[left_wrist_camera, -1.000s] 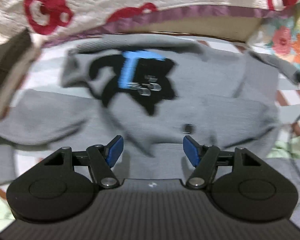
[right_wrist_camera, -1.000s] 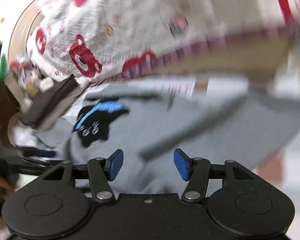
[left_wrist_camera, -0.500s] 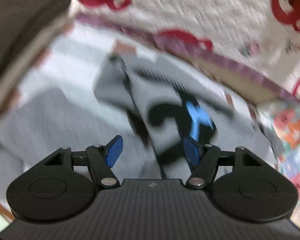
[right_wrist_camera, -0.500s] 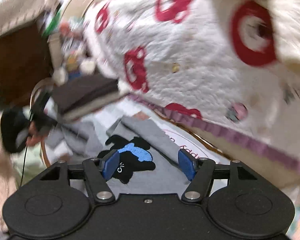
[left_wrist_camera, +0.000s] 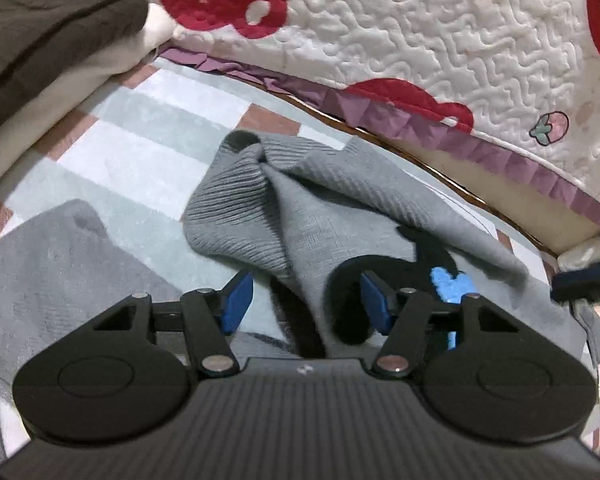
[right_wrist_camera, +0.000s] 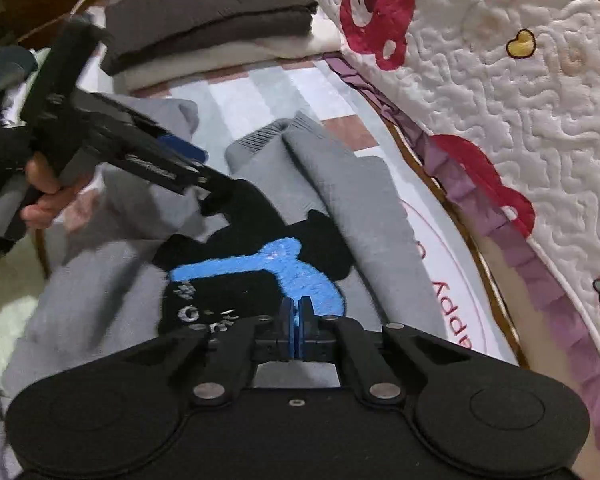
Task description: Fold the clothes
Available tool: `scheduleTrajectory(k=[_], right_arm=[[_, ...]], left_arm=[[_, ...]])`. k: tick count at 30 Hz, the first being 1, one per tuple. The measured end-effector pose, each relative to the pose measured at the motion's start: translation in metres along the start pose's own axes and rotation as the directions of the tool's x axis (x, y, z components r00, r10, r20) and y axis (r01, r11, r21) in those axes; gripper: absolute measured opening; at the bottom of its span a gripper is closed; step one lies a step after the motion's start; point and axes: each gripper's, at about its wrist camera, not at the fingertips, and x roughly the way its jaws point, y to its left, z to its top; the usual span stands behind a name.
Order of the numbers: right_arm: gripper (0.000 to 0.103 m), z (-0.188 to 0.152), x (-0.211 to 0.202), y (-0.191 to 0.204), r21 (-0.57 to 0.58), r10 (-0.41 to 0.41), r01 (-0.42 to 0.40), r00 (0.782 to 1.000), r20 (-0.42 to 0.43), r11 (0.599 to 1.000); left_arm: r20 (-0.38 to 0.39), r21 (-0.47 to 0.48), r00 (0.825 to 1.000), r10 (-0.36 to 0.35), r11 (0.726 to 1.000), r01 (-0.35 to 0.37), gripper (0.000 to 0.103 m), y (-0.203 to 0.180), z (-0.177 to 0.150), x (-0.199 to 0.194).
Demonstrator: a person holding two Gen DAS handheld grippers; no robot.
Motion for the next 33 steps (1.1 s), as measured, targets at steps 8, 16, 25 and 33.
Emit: scheduleTrajectory(k=[8,16,25,33], right_arm=[[0.041,-0.004,0.054,-0.026,-0.059,-0.125,0.121,0.990,-0.071,0.991],[0.061,-0.006,0.103,-0.053,0.027,-0.223,0.228,0.966,-0.133,0.973],[0.004,-0.005,0.065,-0.107,0.588,-0.200,0.073,0.968,0.154,0.806],[0.003,-0.077,0.026,-0.168,0.690,-0.479,0.379,0.876,-0.053,0.617]], left_arm=[[0.052,0.051,0.998,0.020,0.998,-0.022,0.058,0.021,0.005,0.012],[0.040,0.066,0.999,0.025,0.997,-0.028,0.058,0.038,0.008,0.020],[0.050,0.084,0.999,-0.002,0.996,-0.003,0.059,0.054,0.012,0.021],[0.074,0.085,0.995,-0.064,0.995,0.058,0.061,0.046,0.015,0.010]])
